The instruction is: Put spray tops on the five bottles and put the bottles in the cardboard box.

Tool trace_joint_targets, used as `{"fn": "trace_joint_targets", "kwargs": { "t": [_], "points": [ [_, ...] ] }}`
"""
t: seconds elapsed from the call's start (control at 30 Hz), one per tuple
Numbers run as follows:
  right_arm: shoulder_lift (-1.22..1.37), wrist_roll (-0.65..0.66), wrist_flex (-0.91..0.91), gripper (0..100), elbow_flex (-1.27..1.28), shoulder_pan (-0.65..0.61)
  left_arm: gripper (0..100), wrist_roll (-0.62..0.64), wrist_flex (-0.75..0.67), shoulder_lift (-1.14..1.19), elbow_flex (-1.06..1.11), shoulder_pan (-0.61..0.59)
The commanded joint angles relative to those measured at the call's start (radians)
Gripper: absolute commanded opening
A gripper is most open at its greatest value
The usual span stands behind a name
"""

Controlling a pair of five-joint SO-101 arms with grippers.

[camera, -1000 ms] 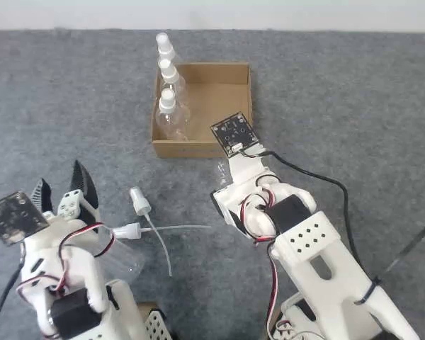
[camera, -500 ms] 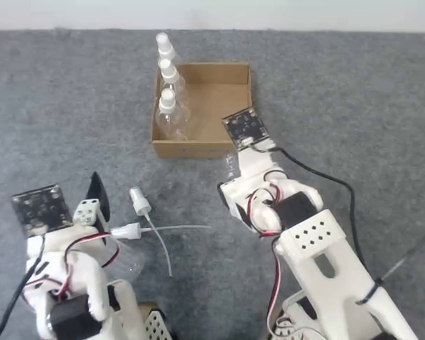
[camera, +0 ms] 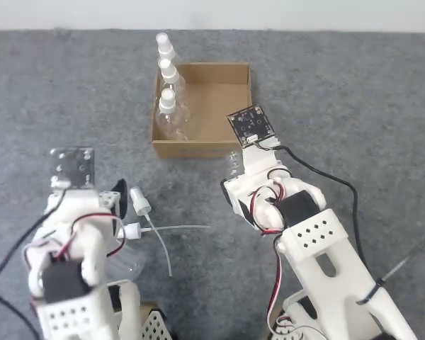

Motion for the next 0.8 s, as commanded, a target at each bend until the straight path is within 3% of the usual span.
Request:
{"fn": "trace_joint_targets", "kwargs": {
  "t": [0.0, 0.17, 0.6, 0.77],
  "points": [
    [-0.041, -0.009, -0.022, 3.1, -0.008, 0.013, 22, -0.026, 0.031, 0.115, -0.082, 0.025],
    [-0.041, -0.009, -0.022, 3.1, -0.008, 0.013, 22, -0.008, 0.034, 0.226, -0.084, 0.055],
    [-0.047, -0.009, -0.022, 3.1, -0.012, 0.056, 22, 0.295, 0.025, 0.588, -0.202, 0.098],
    [-0.048, -0.009, -0.022, 3.1, -0.012, 0.058, 22, 0.321, 0.025, 0.729, -0.257, 0.098]
  ]
}}
